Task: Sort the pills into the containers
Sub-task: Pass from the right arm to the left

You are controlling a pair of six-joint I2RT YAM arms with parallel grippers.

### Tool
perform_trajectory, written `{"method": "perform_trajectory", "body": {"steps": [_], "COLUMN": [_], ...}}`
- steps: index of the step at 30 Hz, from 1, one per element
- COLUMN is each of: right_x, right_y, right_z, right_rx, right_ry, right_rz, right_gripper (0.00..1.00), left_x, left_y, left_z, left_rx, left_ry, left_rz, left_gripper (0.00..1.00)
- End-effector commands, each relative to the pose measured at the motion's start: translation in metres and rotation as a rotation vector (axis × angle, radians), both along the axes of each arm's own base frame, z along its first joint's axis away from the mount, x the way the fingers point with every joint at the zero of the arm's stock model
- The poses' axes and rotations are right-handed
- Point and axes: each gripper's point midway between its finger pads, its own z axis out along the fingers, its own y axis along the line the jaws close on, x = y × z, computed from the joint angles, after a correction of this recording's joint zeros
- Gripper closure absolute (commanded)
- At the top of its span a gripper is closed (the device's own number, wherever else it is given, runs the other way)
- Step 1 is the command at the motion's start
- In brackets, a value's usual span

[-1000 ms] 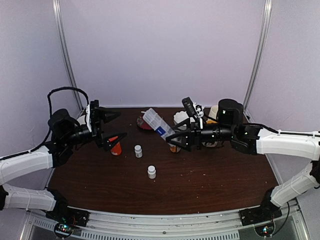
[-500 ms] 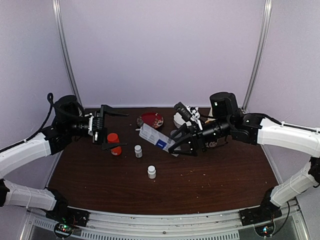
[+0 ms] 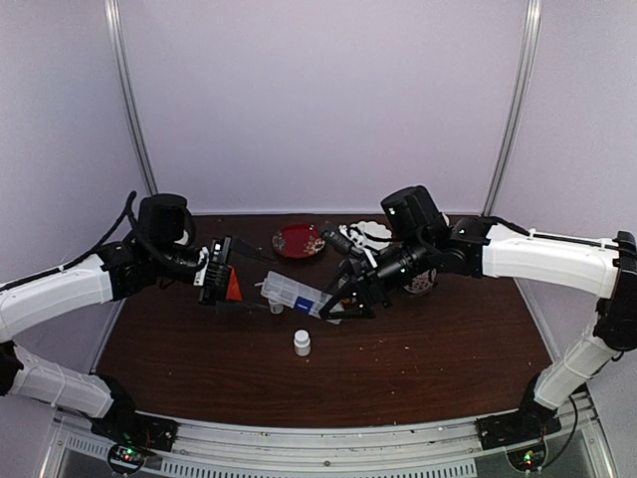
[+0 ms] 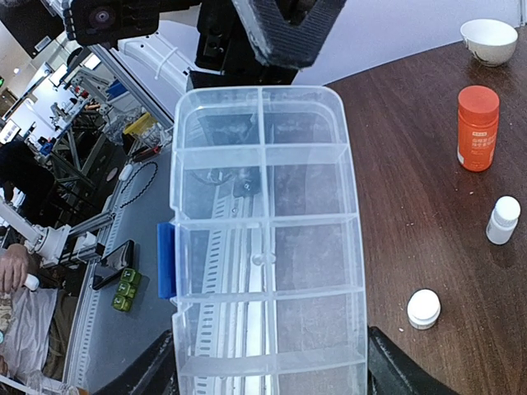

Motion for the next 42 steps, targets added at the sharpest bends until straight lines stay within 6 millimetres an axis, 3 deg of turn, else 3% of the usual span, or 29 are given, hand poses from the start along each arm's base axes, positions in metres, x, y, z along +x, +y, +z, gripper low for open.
{"method": "perform_trajectory", "body": {"steps": [1,7,9,10,13,17,30,42], "right_x": [-0.001,0.003,0.004,0.004,0.005,0.007,0.013,-0.004], "right_y": [0.01,0.016,0.017,0.018,0.018,0.016,-0.008,0.011], "right_z": [0.009,0.005,0.002,0.001,0.001,0.002,0.033,0.038], "right_rx": [0.01,0.007,-0.001,-0.003,-0.005,-0.007,-0.01,-0.069], "right_ry": [-0.042,-0.029,-0.025,-0.026,-0.034,-0.06,-0.422,-0.685], "right_rz": [0.029,0.025,0.02,0.019,0.012,-0.006,-0.156,-0.207], "right_gripper": [0.35,0.35,0.32,0.31,0.28,0.1,0.12,0.25], "left_x": [0.002,0.004,0.006,0.007,0.009,0.01,0.007,0.012], "left_y": [-0.008,-0.011,-0.011,-0.012,-0.013,-0.013,-0.012,-0.013], "left_z": [0.004,0.002,0.002,0.002,0.002,0.0,-0.011,-0.008], "left_rx": [0.003,0.013,0.014,0.017,0.022,0.03,0.061,0.073], "left_ry": [-0.028,-0.044,-0.048,-0.047,-0.041,-0.035,0.075,0.177], "left_rz": [-0.025,-0.029,-0.022,-0.015,-0.007,-0.004,0.004,0.051], "left_gripper": [0.27,0.4,0.53,0.66,0.88,0.97,0.99,0.94]}}
